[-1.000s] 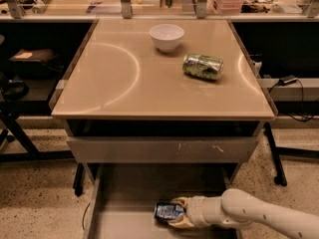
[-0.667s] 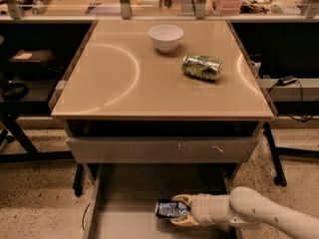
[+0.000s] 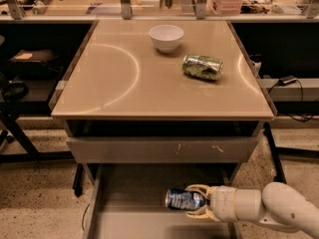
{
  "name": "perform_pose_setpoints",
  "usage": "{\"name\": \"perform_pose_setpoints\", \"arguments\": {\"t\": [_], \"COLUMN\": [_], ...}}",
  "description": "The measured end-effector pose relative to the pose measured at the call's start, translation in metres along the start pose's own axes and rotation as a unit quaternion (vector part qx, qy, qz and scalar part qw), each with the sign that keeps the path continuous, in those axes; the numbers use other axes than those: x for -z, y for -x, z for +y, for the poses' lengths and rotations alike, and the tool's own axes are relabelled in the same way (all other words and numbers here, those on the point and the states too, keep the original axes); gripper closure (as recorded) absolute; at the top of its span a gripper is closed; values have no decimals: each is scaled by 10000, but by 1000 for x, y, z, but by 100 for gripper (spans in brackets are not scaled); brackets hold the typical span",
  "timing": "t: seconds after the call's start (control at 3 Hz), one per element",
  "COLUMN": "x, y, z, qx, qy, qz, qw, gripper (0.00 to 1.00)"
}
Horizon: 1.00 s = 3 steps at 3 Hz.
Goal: Pick pepsi can from middle drawer and place on counter
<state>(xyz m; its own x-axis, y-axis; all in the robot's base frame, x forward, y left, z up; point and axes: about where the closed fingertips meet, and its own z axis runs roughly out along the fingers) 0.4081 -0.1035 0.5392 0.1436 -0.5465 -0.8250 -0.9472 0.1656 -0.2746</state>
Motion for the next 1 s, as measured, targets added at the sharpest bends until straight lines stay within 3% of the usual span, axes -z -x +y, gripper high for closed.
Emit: {"name": "perform_pose_setpoints", "arguments": {"t": [0.67, 1.0], "x": [111, 158], "y": [91, 134], "z": [-56, -82], "qx": [529, 701], "qy": [-588, -700], "qz": [348, 390], "qw": [9963, 9943], "gripper": [100, 100]}}
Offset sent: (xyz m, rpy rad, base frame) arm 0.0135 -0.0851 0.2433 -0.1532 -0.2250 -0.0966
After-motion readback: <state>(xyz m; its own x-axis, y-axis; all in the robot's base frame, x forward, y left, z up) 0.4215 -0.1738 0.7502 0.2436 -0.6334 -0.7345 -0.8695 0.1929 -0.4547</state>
